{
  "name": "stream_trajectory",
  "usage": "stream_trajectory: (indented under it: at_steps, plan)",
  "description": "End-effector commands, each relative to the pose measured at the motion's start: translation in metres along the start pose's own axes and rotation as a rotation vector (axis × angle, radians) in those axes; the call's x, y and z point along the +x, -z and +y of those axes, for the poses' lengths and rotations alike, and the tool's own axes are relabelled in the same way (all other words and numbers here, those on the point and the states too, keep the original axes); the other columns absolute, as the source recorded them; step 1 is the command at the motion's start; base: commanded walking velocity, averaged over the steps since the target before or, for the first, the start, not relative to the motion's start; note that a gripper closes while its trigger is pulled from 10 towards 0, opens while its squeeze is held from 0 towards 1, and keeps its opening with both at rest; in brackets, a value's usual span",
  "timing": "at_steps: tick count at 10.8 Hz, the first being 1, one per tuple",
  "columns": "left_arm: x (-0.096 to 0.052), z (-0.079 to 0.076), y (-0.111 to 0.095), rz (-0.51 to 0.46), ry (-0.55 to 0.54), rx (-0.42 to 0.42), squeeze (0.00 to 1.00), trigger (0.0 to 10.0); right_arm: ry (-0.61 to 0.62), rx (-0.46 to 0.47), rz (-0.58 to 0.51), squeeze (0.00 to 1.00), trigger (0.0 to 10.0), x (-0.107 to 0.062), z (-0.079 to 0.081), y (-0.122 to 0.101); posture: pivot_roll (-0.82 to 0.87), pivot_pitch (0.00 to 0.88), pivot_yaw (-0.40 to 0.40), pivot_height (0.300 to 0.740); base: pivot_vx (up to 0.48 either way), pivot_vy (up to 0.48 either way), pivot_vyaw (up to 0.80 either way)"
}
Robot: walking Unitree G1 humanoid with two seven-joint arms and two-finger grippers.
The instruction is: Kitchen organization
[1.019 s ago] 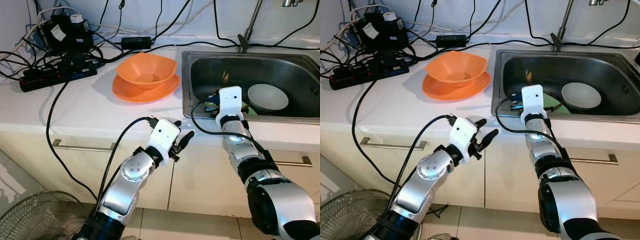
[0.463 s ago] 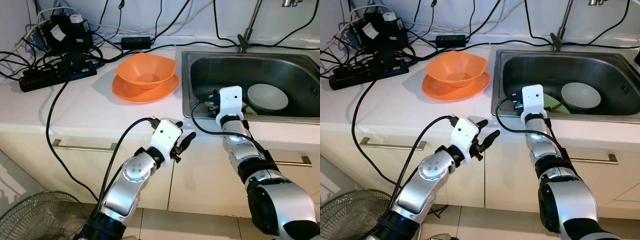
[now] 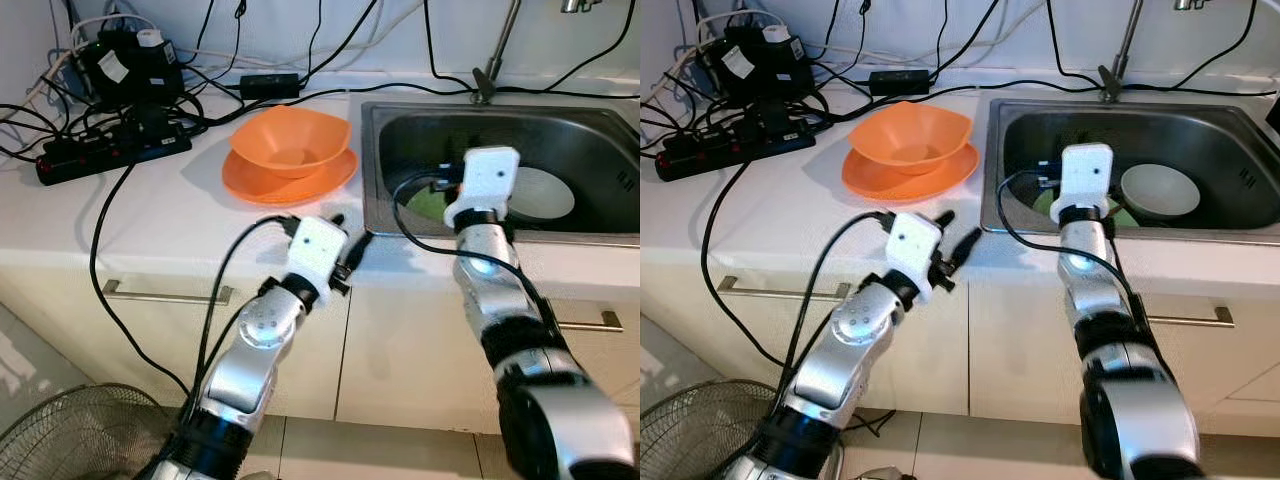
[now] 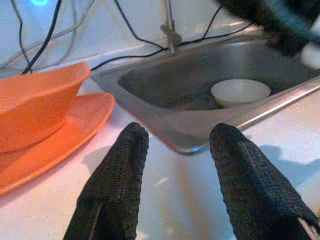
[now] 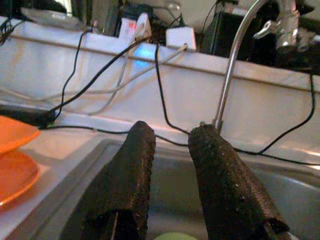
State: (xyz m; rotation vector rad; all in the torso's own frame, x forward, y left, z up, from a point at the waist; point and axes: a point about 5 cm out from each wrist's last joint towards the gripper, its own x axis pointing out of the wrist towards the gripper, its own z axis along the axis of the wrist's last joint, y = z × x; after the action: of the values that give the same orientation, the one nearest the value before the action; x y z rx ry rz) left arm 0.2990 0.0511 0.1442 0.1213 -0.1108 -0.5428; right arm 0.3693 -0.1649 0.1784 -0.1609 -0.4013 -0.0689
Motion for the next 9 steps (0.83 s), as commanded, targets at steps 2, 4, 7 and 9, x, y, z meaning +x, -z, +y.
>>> stream_trajectory:
  at_steps: [2, 4, 7, 9]
  plan:
    - [0.004, 0.011, -0.004, -0.024, -0.075, 0.016, 0.00, 10.0, -0.019, 0.027, -0.012, 0.00, 10.0, -0.013, 0.004, -0.002, 0.08, 0.000, 0.035, 0.740, 0.000, 0.000, 0.00]
    - [0.006, 0.020, -0.004, -0.040, -0.131, 0.020, 0.00, 10.0, -0.051, 0.048, 0.042, 0.00, 10.0, -0.040, 0.012, 0.009, 0.06, 0.000, 0.037, 0.740, 0.000, 0.000, 0.00]
    - [0.008, 0.029, -0.008, -0.062, -0.163, 0.034, 0.00, 10.0, -0.074, 0.073, 0.105, 0.00, 10.0, -0.064, 0.023, 0.022, 0.06, 0.000, 0.043, 0.740, 0.000, 0.000, 0.00]
    - [0.012, 0.034, -0.018, -0.108, -0.194, 0.038, 0.00, 10.0, -0.074, 0.090, 0.128, 0.00, 10.0, -0.064, 0.029, 0.020, 0.06, 0.000, 0.046, 0.740, 0.000, 0.000, 0.00]
